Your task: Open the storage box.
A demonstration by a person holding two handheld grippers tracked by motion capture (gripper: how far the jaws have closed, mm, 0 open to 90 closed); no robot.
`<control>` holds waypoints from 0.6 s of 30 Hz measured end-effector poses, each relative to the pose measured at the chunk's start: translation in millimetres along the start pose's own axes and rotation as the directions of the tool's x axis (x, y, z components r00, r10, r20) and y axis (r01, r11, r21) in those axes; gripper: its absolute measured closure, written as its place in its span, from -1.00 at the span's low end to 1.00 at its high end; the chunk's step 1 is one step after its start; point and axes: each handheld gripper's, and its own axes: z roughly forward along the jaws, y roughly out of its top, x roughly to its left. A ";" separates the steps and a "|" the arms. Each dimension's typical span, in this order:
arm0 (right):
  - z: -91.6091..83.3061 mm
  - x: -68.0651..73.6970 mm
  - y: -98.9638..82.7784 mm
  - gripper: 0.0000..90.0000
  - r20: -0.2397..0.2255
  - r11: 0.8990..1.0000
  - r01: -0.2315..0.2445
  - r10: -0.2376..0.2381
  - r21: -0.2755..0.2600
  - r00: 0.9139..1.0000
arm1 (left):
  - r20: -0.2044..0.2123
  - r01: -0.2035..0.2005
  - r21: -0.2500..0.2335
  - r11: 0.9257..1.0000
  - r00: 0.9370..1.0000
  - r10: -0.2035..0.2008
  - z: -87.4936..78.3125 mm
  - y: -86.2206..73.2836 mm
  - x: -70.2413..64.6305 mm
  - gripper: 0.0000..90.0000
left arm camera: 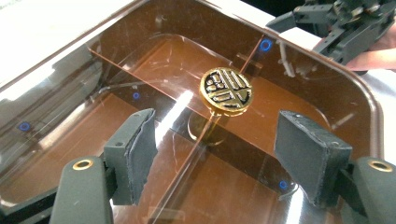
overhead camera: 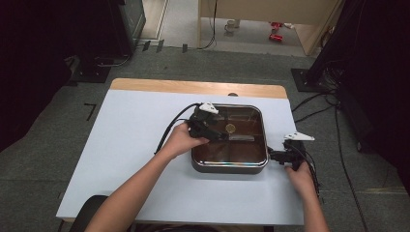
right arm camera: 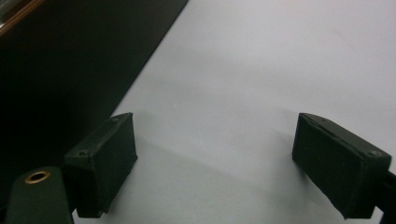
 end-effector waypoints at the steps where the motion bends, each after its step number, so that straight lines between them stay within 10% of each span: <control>1: 0.0 0.0 0.0 -0.71 0.000 1.000 0.000 0.000 0.000 1.000 | -0.003 -0.004 -0.005 1.000 1.000 0.004 5.3 1.9 0.0 -0.32; 18: 0.0 0.0 0.0 -0.71 0.000 1.000 -0.001 0.001 0.000 1.000 | -0.019 -0.060 -0.015 0.998 0.998 0.060 31.2 8.2 -2.9 -0.02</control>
